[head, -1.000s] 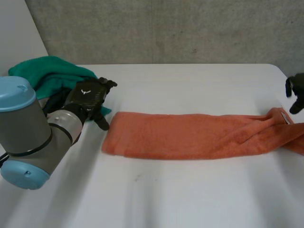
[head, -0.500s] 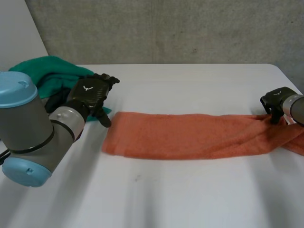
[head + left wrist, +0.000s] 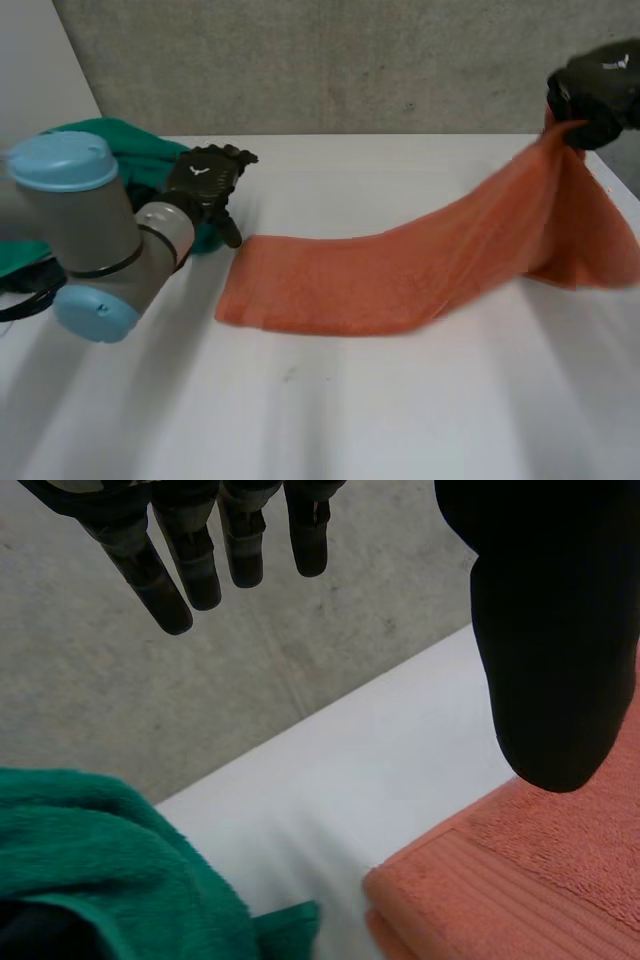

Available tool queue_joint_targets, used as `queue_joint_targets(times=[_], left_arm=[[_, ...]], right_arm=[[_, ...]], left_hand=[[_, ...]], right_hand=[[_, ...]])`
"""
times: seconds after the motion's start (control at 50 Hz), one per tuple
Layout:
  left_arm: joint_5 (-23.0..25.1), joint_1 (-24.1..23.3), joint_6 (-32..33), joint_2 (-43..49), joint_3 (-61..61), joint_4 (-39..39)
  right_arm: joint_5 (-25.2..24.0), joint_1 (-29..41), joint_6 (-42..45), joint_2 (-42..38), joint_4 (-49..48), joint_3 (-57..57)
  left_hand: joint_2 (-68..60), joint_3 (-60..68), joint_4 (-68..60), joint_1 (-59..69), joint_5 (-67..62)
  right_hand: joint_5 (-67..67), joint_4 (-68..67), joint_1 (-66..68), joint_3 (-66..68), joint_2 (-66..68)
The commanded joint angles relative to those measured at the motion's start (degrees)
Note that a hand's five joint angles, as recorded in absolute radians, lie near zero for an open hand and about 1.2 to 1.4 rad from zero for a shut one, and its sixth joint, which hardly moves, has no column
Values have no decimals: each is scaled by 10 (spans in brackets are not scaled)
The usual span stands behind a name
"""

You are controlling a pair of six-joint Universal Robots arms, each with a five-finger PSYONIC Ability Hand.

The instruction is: Fold the laundry.

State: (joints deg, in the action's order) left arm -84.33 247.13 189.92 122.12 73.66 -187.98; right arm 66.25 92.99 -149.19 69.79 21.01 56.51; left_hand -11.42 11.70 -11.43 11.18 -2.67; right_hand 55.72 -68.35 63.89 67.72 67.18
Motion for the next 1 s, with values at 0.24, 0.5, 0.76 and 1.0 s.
queue_joint_targets(times=[0.24, 0.5, 0.76, 1.0], left_arm=[[54, -92, -60, 165, -182, 81], [-65, -85, -39, 192, -328, 106], [-69, -66, 19, 22, -294, -121], [-76, -39, 37, -61, 89, -159]], right_arm=[[-111, 30, -234, 228, -112, 89], [-124, -27, -293, 171, -190, 70], [62, 30, -131, -12, -205, -63], [3, 4, -96, 8, -304, 233]], left_hand=[[14, -17, 14, -12, 27], [-686, 683, -686, 688, -673], [-686, 683, -686, 688, -673], [-686, 683, -686, 688, -673]], right_hand=[[143, -116, 161, 123, 128], [143, -116, 161, 123, 128], [143, -116, 161, 123, 128], [143, -116, 161, 123, 128]])
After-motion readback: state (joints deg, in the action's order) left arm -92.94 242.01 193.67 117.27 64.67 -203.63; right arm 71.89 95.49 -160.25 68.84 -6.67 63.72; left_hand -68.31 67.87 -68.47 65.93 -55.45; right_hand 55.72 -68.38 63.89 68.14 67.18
